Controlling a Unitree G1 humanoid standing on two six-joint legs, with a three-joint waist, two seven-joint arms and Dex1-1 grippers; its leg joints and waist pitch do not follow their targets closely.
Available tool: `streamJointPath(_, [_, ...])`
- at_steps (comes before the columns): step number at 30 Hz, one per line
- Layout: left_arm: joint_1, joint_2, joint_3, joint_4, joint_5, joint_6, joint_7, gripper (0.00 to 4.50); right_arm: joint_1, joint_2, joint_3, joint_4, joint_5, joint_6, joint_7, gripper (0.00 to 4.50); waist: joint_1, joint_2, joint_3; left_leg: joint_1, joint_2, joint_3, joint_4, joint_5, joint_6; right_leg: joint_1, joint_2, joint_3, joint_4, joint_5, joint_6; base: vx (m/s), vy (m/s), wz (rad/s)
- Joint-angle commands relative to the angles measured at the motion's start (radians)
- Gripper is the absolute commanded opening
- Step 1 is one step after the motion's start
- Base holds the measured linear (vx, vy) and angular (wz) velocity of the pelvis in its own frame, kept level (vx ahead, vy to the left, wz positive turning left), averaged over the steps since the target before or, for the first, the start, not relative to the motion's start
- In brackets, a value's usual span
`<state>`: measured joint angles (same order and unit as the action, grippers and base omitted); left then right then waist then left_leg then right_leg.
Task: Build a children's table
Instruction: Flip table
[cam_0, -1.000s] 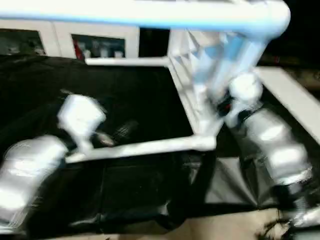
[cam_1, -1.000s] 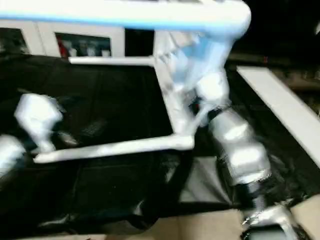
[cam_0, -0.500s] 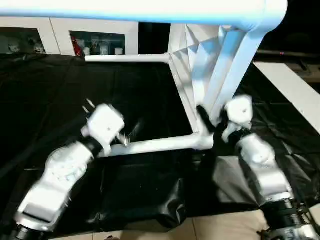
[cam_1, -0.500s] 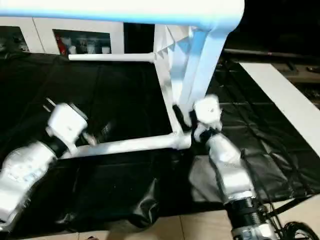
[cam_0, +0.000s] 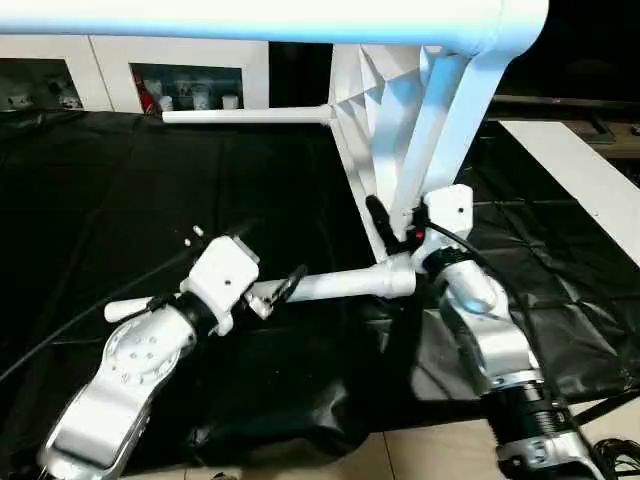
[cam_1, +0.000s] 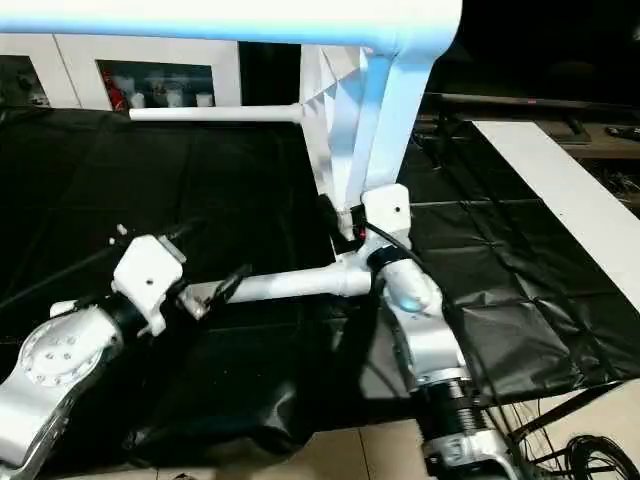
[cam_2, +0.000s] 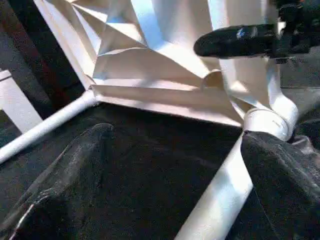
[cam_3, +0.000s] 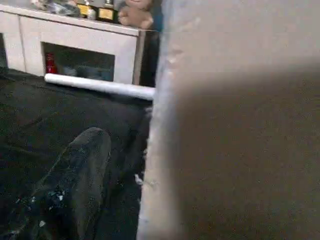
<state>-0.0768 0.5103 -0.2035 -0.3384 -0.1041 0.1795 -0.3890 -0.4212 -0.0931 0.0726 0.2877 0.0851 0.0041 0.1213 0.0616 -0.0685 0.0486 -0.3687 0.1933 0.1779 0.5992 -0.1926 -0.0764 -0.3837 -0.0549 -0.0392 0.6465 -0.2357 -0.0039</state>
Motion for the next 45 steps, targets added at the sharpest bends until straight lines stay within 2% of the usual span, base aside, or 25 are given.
streamJointPath(1, [0.012,0.007,0.006,-0.032,-0.001,0.005,-0.012,4.50,-0.005,0.003,-0.016,0.003,0.010,0.026,-0.018,4.07,0.006,0.016,-0.051,0.015,0.032,-0.012,-0.073,-0.147,-0.045,0.034,-0.062,0.047,-0.069,0.000,-0.122,0.000,0.000,0.00])
streamJointPath(3, [0.021,0.003,0.016,-0.047,-0.024,0.005,-0.020,4.50,-0.001,0.012,-0.018,0.002,0.005,0.036,-0.031,3.96,0.006,0.015,-0.050,0.014,0.032,-0.012,-0.074,-0.159,-0.052,0.033,-0.063,0.048,-0.070,-0.021,-0.118,0.000,0.000,0.00])
streamJointPath(4, [0.025,0.000,0.021,-0.054,-0.031,0.006,-0.023,4.50,0.002,0.015,-0.018,-0.001,0.001,0.040,-0.035,3.77,0.006,0.016,-0.051,0.015,0.033,-0.012,-0.074,-0.160,-0.053,0.033,-0.063,0.047,-0.070,-0.023,-0.117,0.000,0.000,0.00])
streamJointPath(8, [0.032,-0.005,0.032,-0.064,-0.030,0.010,-0.028,4.50,0.009,0.019,-0.025,-0.006,-0.011,0.049,-0.049,3.44,0.006,0.016,-0.050,0.014,0.032,-0.011,-0.075,-0.167,-0.055,0.032,-0.063,0.048,-0.072,-0.036,-0.107,0.000,0.000,0.00])
streamJointPath(16, [0.040,-0.008,0.053,-0.080,-0.037,0.025,-0.039,4.50,0.020,0.012,-0.043,-0.016,-0.044,0.074,-0.101,2.77,0.007,0.016,-0.053,0.013,0.029,-0.011,-0.072,-0.133,-0.056,0.034,-0.061,0.047,-0.067,0.016,-0.104,0.000,0.000,0.00])
streamJointPath(24, [0.042,-0.008,0.067,-0.091,-0.054,0.034,-0.057,4.50,0.015,0.014,-0.048,-0.010,-0.053,0.079,-0.109,2.08,0.012,0.017,-0.051,0.017,0.031,-0.011,-0.074,-0.164,-0.062,0.031,-0.062,0.048,-0.070,-0.022,-0.100,0.000,0.000,0.00])
streamJointPath(29, [0.046,-0.011,0.078,-0.096,-0.077,0.049,-0.076,4.50,0.014,0.012,-0.048,-0.006,-0.059,0.074,-0.109,1.97,0.015,0.017,-0.052,0.016,0.031,-0.011,-0.073,-0.150,-0.062,0.033,-0.061,0.047,-0.068,-0.006,-0.099,0.000,0.000,0.00])
streamJointPath(36, [0.056,-0.009,0.105,-0.142,-0.200,0.103,-0.139,4.50,0.013,-0.003,-0.042,-0.006,-0.077,0.062,-0.109,1.96,0.019,0.016,-0.052,0.016,0.029,-0.009,-0.072,-0.145,-0.067,0.032,-0.061,0.047,-0.066,-0.001,-0.103,0.000,0.000,0.00])
streamJointPath(39, [0.045,-0.005,0.116,-0.157,-0.204,0.100,-0.148,4.50,0.012,-0.016,-0.041,-0.004,-0.086,0.051,-0.106,1.96,0.021,0.014,-0.050,0.017,0.030,-0.008,-0.073,-0.155,-0.064,0.031,-0.059,0.048,-0.069,-0.019,-0.094,0.000,0.000,0.00])
streamJointPath(41, [0.024,0.021,0.121,-0.169,-0.173,0.086,-0.153,4.50,0.012,-0.026,-0.044,-0.002,-0.086,0.040,-0.097,1.96,0.024,0.013,-0.050,0.018,0.030,-0.008,-0.072,-0.160,-0.062,0.031,-0.060,0.048,-0.072,-0.043,-0.084,0.000,0.000,0.00])
streamJointPath(43, [-0.046,0.052,0.154,-0.206,-0.161,0.072,-0.157,4.50,0.014,-0.041,-0.045,0.000,-0.091,0.032,-0.088,1.96,0.025,0.012,-0.050,0.018,0.030,-0.008,-0.072,-0.157,-0.061,0.030,-0.060,0.048,-0.071,-0.050,-0.080,0.000,0.000,0.00])
streamJointPath(44, [-0.077,0.061,0.172,-0.223,-0.167,0.072,-0.158,4.50,0.015,-0.045,-0.046,0.001,-0.091,0.030,-0.085,1.96,0.027,0.014,-0.052,0.021,0.030,-0.007,-0.071,-0.154,-0.066,0.029,-0.060,0.048,-0.070,-0.047,-0.080,0.000,0.000,0.00])
streamJointPath(45, [-0.089,0.070,0.176,-0.224,-0.152,0.065,-0.155,4.50,0.015,-0.046,-0.047,0.002,-0.092,0.029,-0.084,1.96,0.026,0.013,-0.053,0.017,0.030,-0.009,-0.070,-0.134,-0.068,0.033,-0.060,0.047,-0.065,-0.015,-0.087,0.000,0.000,0.00])
